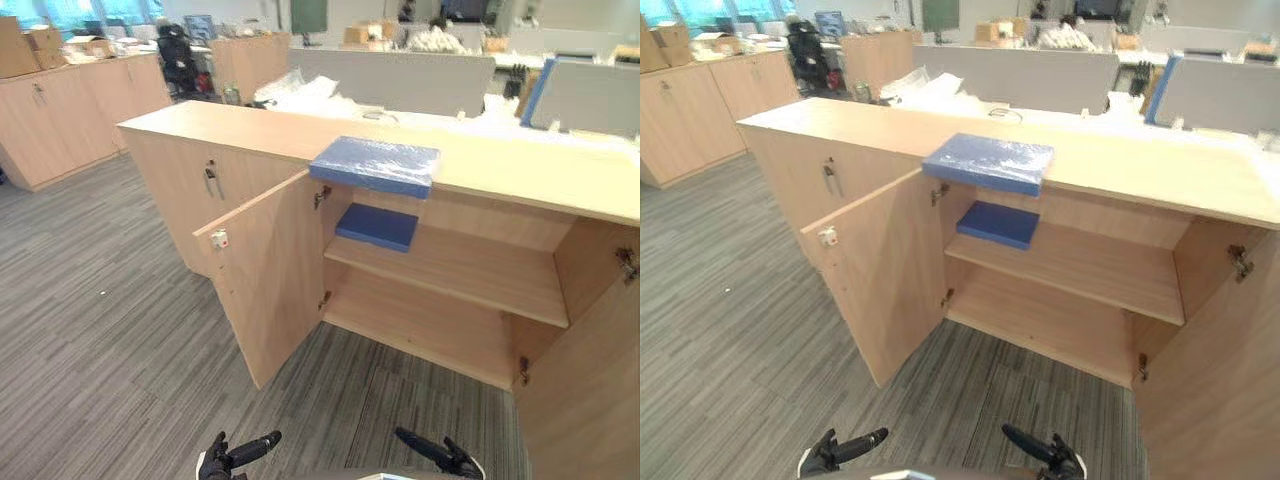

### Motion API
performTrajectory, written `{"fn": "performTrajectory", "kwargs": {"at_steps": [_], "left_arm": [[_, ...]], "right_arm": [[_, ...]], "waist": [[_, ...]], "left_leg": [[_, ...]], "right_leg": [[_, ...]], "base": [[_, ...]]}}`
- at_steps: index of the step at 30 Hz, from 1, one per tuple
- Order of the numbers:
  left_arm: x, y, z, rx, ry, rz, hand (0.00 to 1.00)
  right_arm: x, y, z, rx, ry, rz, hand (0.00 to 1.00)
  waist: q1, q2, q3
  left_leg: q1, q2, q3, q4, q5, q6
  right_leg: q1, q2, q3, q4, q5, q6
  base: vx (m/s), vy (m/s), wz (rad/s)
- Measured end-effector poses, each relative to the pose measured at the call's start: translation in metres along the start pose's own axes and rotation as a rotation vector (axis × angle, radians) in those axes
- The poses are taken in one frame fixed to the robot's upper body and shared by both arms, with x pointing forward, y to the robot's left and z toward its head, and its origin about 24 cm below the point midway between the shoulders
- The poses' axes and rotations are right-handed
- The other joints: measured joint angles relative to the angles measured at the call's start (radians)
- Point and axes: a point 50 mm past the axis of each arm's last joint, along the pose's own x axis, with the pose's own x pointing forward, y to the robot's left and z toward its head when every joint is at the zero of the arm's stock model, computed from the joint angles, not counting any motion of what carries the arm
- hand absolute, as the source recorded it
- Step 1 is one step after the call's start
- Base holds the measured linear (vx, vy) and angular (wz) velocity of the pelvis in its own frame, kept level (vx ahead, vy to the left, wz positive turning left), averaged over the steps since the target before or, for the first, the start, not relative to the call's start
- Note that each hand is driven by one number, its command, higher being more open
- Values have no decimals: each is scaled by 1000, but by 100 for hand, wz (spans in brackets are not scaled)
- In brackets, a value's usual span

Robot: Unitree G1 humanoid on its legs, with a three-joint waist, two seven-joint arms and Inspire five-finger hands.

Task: Walk over to the cabinet, pick up the folder, carry it to the office cabinet, place the folder inside the office cabinet, then close the office cabinet door

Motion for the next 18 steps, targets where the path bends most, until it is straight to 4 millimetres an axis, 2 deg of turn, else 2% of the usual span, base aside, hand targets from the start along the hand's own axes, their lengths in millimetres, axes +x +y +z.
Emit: {"fn": "performTrajectory", "kwargs": {"at_steps": [1, 2, 3, 4, 7, 10, 11, 12, 14, 15, 16, 17, 18], "left_arm": [[0, 2, 0, 3, 2, 3, 100], [1, 5, 2, 7, -5, 8, 100], [2, 4, 5, 10, -6, 9, 100], [0, -3, -2, 0, 6, -8, 100], [-1, -15, 0, 28, 1, -58, 100], [-1, -18, -1, 51, 2, -72, 100], [-1, -17, 0, 50, -3, -70, 100], [0, -15, 2, 42, -13, -63, 100], [0, -10, 5, -29, -27, -30, 100], [0, -9, 6, -38, -30, -27, 100], [0, -9, 8, -45, -41, -26, 100], [0, -10, 10, -46, -46, -28, 100], [1, -10, 14, -44, -59, -32, 100]], "right_arm": [[1, 3, 2, -9, -3, 8, 100], [0, 5, 0, -12, 1, 10, 100], [1, 1, 0, 5, 9, 1, 100], [0, -6, 0, -26, 7, -21, 100], [0, -8, -1, -35, 16, -25, 100], [-2, -16, -11, -48, 61, -42, 100], [-5, -21, -19, -55, 83, -52, 100], [-6, -24, -23, -63, 100, -58, 100], [-7, -27, -27, -95, 115, -60, 100], [-7, -27, -27, -102, 114, -59, 100], [-7, -26, -27, -112, 117, -56, 100], [-7, -26, -27, -112, 118, -55, 100], [-7, -23, -27, -112, 119, -49, 100]], "waist": [[-2, 1, 9], [-2, -19, 17], [-6, -26, 33], [-5, 1, 22], [-11, -1, 26], [-18, 9, 17], [-19, 10, 12], [-20, 8, 11], [-12, 10, 11], [-11, 9, 11], [-4, 4, 12], [2, 1, 13], [11, -7, 17]], "left_leg": [[11, 25, 11, -28, -7, -18], [22, 20, 10, -39, -12, -29], [55, 33, -19, -58, -19, -53], [71, 51, -66, -87, -10, -34], [99, 83, -79, -103, 31, -43], [81, 129, -94, -18, 46, -45], [26, 153, -122, 108, 47, -47], [-38, 167, -151, 244, 59, -65], [-219, 201, -227, 628, 168, -108], [-252, 204, -229, 702, 158, -110], [-306, 203, -212, 806, 123, -122], [-326, 196, -198, 830, 102, -116], [-360, 178, -167, 835, 54, -105]], "right_leg": [[-13, 8, -40, -180, 0, 26], [-8, 11, -46, -295, 28, 34], [22, 43, -56, -354, 96, 13], [28, 96, -54, -374, 85, -2], [24, 139, -50, -343, 35, -33], [79, 195, -64, -408, 23, -44], [119, 223, -73, -461, 24, -48], [150, 243, -79, -503, 34, -58], [245, 304, -66, -611, 56, -81], [263, 313, -61, -631, 60, -86], [306, 327, -40, -665, 66, -89], [326, 329, -28, -680, 68, -90], [359, 329, 1, -708, 74, -90]], "base": [[178, -284, -58], [151, -308, -39], [239, -365, -38], [239, -297, -42], [290, -328, -32], [320, -306, -7], [282, -253, 12], [262, -228, 3], [261, -169, -22], [325, -108, -36], [278, -48, -34], [349, -7, -54], [241, 43, -66]]}}
